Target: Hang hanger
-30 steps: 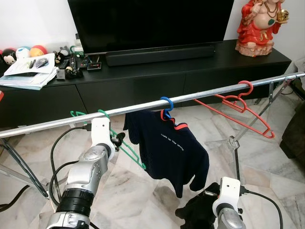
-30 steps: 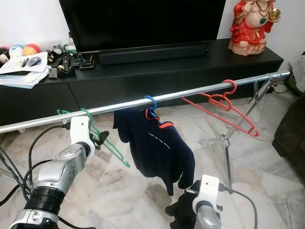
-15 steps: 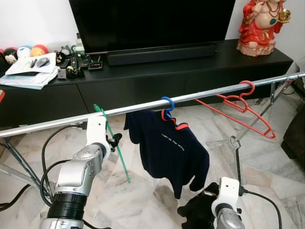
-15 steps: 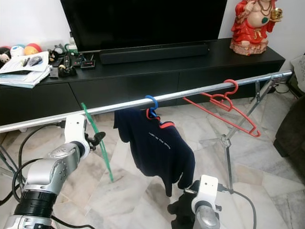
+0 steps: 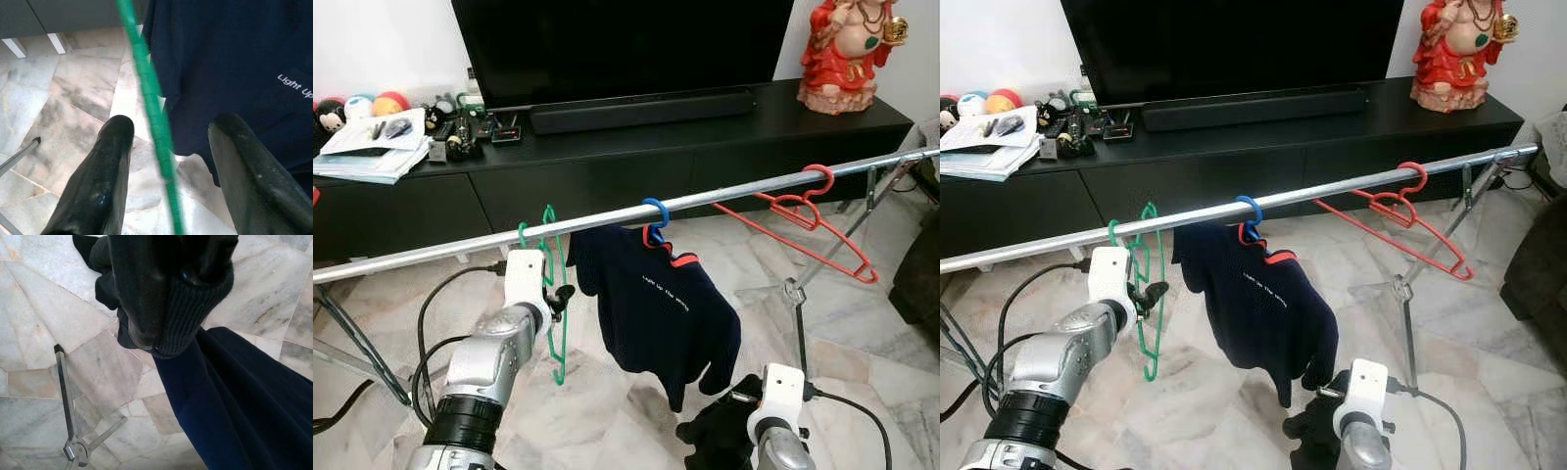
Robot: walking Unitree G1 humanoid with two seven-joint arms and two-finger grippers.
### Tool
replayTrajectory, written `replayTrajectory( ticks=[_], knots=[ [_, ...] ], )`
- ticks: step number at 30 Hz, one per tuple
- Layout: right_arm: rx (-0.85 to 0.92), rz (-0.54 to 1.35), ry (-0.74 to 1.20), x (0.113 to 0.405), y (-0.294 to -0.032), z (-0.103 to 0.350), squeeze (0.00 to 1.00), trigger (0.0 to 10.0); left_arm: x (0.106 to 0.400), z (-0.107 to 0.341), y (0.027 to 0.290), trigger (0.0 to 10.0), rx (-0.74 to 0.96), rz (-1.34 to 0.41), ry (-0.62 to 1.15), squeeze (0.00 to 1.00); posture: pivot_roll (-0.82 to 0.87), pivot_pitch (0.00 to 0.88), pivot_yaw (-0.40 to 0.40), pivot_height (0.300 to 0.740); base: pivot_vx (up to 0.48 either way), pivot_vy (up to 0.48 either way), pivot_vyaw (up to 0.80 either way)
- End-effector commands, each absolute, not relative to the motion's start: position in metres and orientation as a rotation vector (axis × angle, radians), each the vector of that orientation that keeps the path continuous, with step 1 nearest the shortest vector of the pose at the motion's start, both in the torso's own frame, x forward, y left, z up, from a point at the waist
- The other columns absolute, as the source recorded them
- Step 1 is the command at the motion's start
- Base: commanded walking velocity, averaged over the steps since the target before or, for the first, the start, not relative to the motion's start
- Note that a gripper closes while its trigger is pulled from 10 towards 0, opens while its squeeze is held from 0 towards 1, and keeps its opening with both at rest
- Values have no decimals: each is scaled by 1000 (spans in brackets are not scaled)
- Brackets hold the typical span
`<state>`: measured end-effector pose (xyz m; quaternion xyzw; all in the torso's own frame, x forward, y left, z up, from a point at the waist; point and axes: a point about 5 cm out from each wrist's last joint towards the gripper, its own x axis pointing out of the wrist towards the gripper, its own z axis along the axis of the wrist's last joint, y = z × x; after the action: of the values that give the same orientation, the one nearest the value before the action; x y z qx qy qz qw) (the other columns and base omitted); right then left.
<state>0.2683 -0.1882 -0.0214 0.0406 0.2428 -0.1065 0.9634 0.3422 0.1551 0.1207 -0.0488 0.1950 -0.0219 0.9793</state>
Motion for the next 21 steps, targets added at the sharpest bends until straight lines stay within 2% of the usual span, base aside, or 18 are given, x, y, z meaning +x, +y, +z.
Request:
replayTrajectory(
  ticks=[1,9,11,21],
  knots=[
    [72,-206,469,271,-186,-18,0,10000,344,119,156,0,-89,-40,387,0,32,107,74,740,0,0,0],
    [70,-206,469,272,-187,-18,0,10000,349,126,163,0,-95,14,314,0,33,106,69,740,0,0,0],
    [70,-201,469,272,-185,-18,0,10000,350,130,167,0,-45,34,286,0,36,106,71,740,0,0,0],
    [73,-193,474,271,-182,-19,0,10000,350,129,169,0,-1,56,299,0,37,104,75,740,0,0,0]
  ],
)
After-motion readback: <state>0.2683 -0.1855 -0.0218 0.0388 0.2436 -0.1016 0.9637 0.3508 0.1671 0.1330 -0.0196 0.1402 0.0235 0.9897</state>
